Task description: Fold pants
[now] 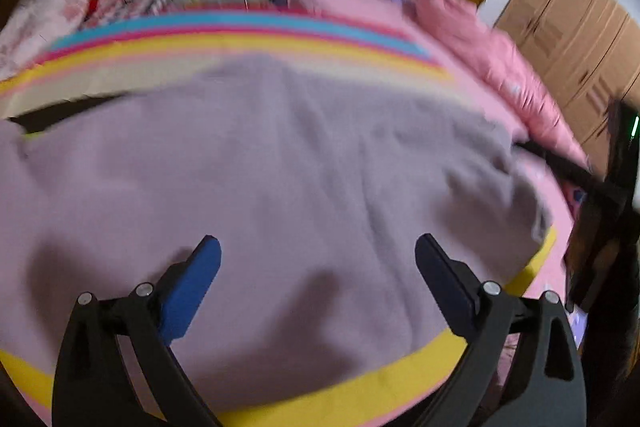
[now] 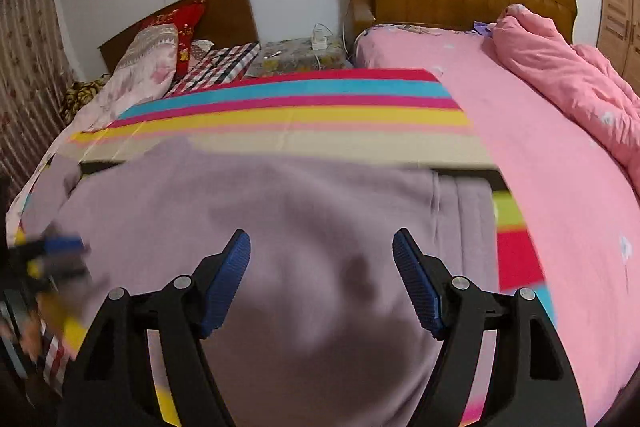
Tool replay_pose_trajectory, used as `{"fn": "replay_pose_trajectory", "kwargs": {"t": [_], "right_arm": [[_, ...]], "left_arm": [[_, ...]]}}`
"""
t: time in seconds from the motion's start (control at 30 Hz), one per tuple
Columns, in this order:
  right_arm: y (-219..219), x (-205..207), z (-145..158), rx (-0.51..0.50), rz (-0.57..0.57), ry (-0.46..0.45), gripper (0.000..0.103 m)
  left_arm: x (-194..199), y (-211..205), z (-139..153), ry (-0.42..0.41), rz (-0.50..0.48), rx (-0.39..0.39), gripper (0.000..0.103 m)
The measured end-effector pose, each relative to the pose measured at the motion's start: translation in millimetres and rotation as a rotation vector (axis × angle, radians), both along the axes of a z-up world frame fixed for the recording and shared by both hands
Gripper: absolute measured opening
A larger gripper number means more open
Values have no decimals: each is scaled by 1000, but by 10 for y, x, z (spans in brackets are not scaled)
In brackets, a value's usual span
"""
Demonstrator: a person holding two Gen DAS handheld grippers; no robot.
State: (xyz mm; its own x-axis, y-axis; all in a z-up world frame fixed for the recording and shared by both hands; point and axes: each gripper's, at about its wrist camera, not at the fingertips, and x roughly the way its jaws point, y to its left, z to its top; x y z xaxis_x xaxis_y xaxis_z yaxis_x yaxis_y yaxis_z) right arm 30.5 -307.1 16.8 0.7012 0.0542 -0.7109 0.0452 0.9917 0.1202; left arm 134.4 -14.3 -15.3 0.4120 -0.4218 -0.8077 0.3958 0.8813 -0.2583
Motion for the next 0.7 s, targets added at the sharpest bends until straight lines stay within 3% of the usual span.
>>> {"fn": "replay_pose_trajectory", "kwargs": {"t": [0.13,0.3,0.33,0.43,0.47,0.53,0.63,0.7], "right_arm": [[-253,582,-20,205,54,120,73],[-177,1008,-419,220,126,292,75],[-149,1054,-499,213,124,314,75],[-361,1040,-456,319,61,250,73],[-365,1020,-416,308,41,223,74],[-240,972,-286,180,8,168,77],[8,974,-384,256,163,208,87],[93,1035,-608,159,159,281,88]], "left_arm": [[99,-430,17,-24,-98,16,98],[49,-777,-268,10,-197,120,98],[-16,-821,-315,-42,-219,156,100],[-88,-904,-356,-91,-218,186,100],[-85,-895,-361,-92,-216,178,100],[-82,-899,-372,-95,-218,163,101],[-90,-878,-379,-107,-215,142,101],[-113,-785,-377,-110,-217,106,101]]}}
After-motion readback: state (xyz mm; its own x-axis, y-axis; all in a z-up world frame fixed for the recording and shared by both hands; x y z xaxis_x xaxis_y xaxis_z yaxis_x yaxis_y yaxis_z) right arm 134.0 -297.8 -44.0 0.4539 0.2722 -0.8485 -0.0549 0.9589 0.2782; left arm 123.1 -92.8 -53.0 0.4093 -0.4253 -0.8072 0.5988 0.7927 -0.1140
